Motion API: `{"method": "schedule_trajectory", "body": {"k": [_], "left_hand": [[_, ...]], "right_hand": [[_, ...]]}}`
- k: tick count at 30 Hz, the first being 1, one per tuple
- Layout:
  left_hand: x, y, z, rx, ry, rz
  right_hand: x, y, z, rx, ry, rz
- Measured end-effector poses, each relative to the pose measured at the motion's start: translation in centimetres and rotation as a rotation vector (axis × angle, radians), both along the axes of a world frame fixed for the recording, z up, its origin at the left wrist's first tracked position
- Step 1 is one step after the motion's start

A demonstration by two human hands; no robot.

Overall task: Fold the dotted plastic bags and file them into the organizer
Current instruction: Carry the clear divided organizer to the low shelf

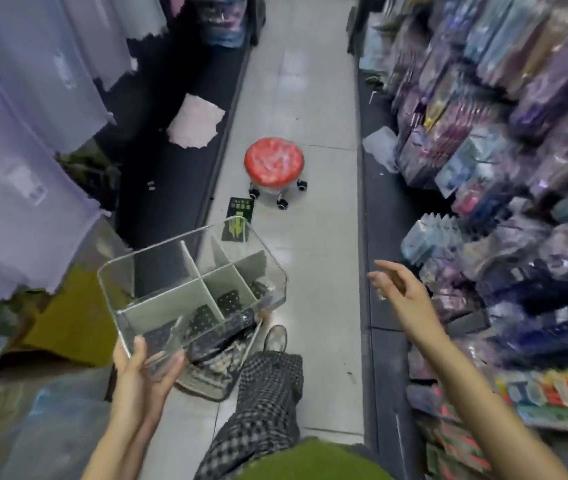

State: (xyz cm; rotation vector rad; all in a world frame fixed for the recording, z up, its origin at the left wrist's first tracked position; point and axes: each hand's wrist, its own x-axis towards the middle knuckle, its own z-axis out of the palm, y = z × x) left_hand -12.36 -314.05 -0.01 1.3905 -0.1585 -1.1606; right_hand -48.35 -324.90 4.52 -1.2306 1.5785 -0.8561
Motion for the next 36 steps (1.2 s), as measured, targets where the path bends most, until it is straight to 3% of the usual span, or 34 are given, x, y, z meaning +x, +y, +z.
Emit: {"method": "schedule_trajectory", "body": {"k": [5, 13, 21, 29, 36], "left_hand": [[1.1, -14.6, -0.1, 0.044, 0.013, -0.04], [-0.5, -33.8, -0.4, 0.037, 0.03, -0.019], [-3.5, -49.8, -2.5, 0.09, 0.015, 0.192], [-2.5, -59.8, -3.2, 0.106, 0.123, 0.525], [4.1, -67.1, -5.6, 0.099, 0.201, 0.723]], "right_hand": [[0.2, -11.0, -0.6, 0.06, -0.055, -0.081], [-3.2, -28.9, -2.8, 0.119, 0.046, -0.031], [-2.9, -54.9, -4.5, 0.171, 0.077, 0.226], [6.5, -79.3, -2.6, 0.094, 0.177, 0.582], [22.1, -91.8, -1.9, 0.028, 0.21, 0.827]]}}
